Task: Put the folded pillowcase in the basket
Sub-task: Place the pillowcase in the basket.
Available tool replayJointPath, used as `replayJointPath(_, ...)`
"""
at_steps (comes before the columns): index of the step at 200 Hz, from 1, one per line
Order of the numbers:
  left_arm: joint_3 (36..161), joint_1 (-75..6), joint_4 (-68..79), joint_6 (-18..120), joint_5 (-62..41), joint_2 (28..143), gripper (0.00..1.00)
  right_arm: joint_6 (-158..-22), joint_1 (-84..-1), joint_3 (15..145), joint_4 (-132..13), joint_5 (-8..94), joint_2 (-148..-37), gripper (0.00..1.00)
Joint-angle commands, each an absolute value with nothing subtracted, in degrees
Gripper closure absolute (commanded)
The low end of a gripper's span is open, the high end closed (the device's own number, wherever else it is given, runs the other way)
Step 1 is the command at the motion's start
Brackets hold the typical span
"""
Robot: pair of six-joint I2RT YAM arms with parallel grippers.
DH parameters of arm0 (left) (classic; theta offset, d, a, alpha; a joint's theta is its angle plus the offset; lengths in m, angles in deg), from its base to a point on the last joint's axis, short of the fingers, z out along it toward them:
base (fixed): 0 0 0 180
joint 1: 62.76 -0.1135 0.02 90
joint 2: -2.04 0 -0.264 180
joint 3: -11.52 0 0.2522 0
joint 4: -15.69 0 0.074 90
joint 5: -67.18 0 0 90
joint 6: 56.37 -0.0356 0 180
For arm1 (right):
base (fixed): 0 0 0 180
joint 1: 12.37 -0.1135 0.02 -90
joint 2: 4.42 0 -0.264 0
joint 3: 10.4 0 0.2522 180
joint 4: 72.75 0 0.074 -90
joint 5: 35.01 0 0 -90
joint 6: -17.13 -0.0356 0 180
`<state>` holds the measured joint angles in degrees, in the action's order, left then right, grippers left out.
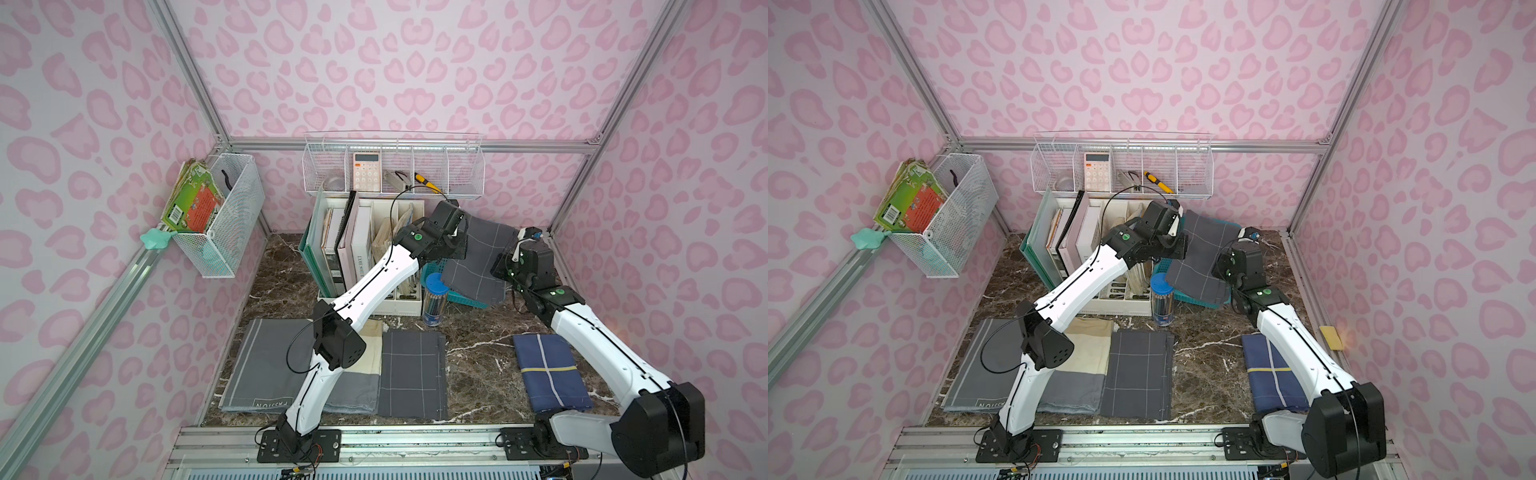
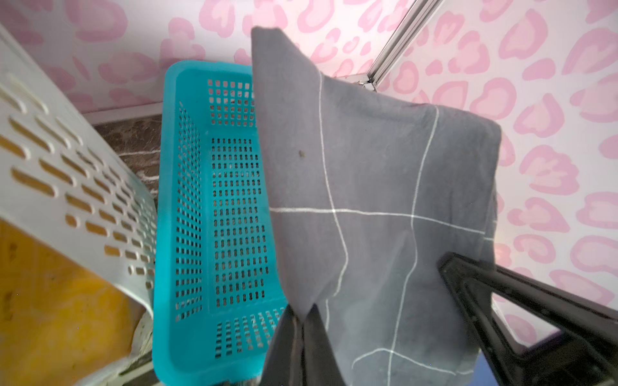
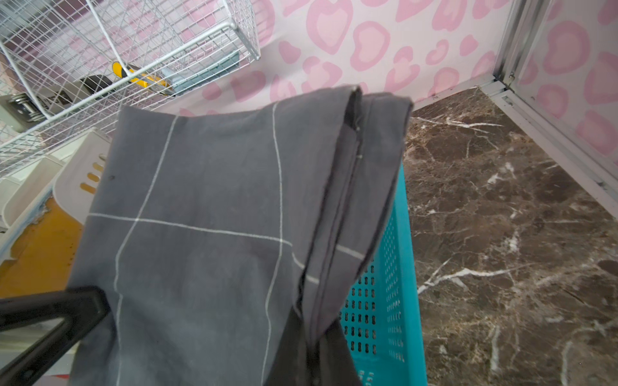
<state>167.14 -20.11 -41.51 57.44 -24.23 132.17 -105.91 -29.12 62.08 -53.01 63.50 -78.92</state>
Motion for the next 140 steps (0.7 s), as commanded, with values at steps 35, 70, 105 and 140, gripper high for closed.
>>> replayJointPath(35,167.61,-22.28,-28.24,54.46,-21.77,136.44,1.0,-104.16,-27.76,66.09,-59.72,62.12,-87.72,1.0)
replayJointPath(70,167.59,-23.49,-25.69,53.4,-22.78,139.25,1.0,-103.99,-26.68,67.07,-61.95,60.63,-92.11,1.0)
replayJointPath(105,167.66,-25.03,-24.02,53.86,-21.15,141.55,1.0,-103.55,-26.32,67.69,-62.85,61.22,-95.79,1.0)
replayJointPath(140,167.58,-25.22,-23.55,52.47,-21.23,143.65,1.0,-103.36,-25.44,67.97,-63.42,60.97,-99.57,1.0)
